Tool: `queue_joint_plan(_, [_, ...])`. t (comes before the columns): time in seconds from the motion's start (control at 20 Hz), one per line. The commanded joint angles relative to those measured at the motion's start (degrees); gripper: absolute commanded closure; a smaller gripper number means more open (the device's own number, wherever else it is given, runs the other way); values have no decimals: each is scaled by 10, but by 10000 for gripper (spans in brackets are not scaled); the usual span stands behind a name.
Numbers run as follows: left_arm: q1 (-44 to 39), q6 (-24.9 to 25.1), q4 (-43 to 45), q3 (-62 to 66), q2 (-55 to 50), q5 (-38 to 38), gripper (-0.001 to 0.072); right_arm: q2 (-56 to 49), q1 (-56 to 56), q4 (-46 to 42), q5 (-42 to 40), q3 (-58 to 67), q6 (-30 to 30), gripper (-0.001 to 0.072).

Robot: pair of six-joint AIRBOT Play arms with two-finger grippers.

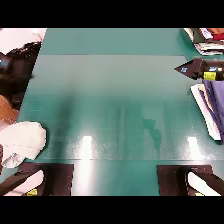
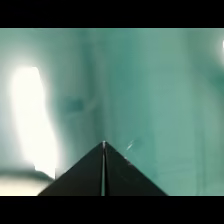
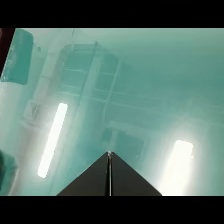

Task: Fold the shirts.

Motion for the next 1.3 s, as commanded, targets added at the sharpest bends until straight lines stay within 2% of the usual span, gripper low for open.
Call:
queue_joint_plan(0.0, [94,-19,98,-167,122,-8,683,0,0,0,0,0,0,691])
queue_joint_plan(0.05, [111,-18,111,-203,138,-16,676,0,0,0,0,0,0,691])
queue_joint_plan(0.1, [124,-19,123,-232,143,-24,431,0,0,0,0,0,0,691])
queue_joint_plan(0.15, [132,-23,134,-262,143,-27,75,0,0,0,0,0,0,691])
queue_joint_plan(0.2, [134,-35,148,-289,143,-22,36,0,0,0,0,0,0,691])
queue_joint_plan(0.35, [134,-43,162,-379,143,30,40,0,0,0,0,0,0,691])
queue_joint_plan(0.5, [134,-87,182,-455,143,77,41,0,0,0,1,0,0,691])
queue_joint_plan(0.65, [134,-105,184,-485,143,89,47,0,0,0,1,0,0,691])
queue_joint_plan(0.7, [134,-110,183,-484,143,89,244,0,0,0,1,0,0,691])
queue_joint_plan(0.75, [134,-109,181,-482,143,85,516,0,0,0,1,0,0,691])
queue_joint_plan(0.8, [134,-109,175,-480,143,85,685,0,0,0,1,0,0,691])
queue_joint_plan(1.0, [134,-90,78,-391,144,71,685,0,-3,1,1,8,0,691])
queue_joint_plan(1.15, [115,-78,-49,-225,158,69,685,0,-19,1,3,64,0,692])
queue_joint_plan(1.25, [49,-82,-71,-97,158,68,686,0,-33,1,-9,113,0,692])
